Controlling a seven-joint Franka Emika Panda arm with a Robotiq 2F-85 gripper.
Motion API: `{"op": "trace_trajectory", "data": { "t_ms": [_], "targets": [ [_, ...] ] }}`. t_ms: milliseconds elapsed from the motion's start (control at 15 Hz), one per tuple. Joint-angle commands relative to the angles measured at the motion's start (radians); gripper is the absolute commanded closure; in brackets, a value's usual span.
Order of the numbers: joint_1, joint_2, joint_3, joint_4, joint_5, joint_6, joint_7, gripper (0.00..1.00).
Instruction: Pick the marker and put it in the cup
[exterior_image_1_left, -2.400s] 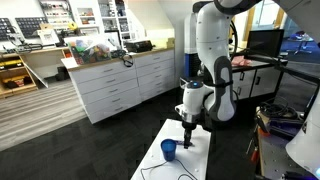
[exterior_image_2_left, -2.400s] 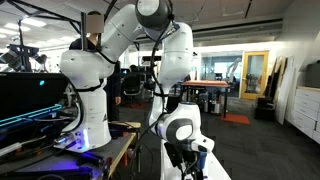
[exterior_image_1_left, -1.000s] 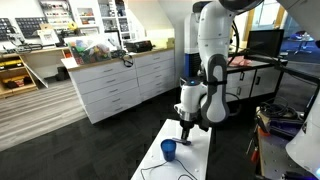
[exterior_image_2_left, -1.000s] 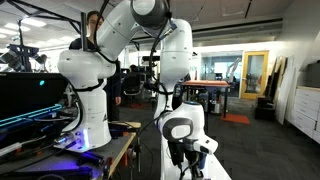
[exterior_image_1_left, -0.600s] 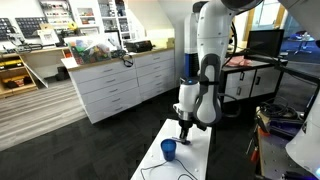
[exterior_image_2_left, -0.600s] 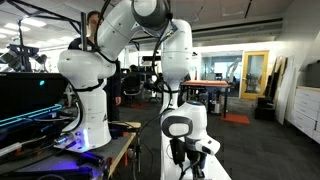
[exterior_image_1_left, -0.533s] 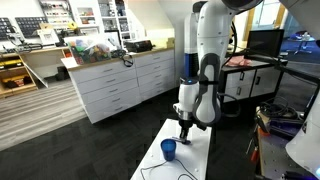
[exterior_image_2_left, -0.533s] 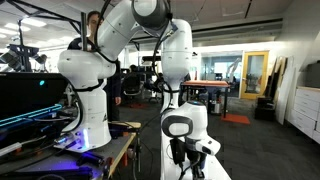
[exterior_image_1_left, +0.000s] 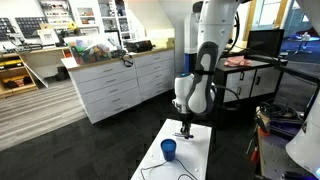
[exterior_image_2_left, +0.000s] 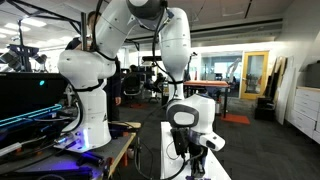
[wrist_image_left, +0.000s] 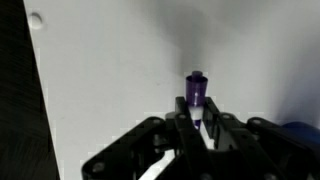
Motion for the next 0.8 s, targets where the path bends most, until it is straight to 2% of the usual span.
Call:
{"op": "trace_trajectory", "data": {
  "t_ms": [0, 400, 733],
  "targets": [
    [0.006, -0.108, -0.002, -0.033, 0.054, -0.142, -0.051, 0.94],
    [0.025, -0.176, -0.016, 0.0, 0.082, -0.356, -0.088, 0.94],
    [0.046, -0.204, -0.026, 0.08, 0.084, -0.603, -0.112, 0.94]
  ]
}}
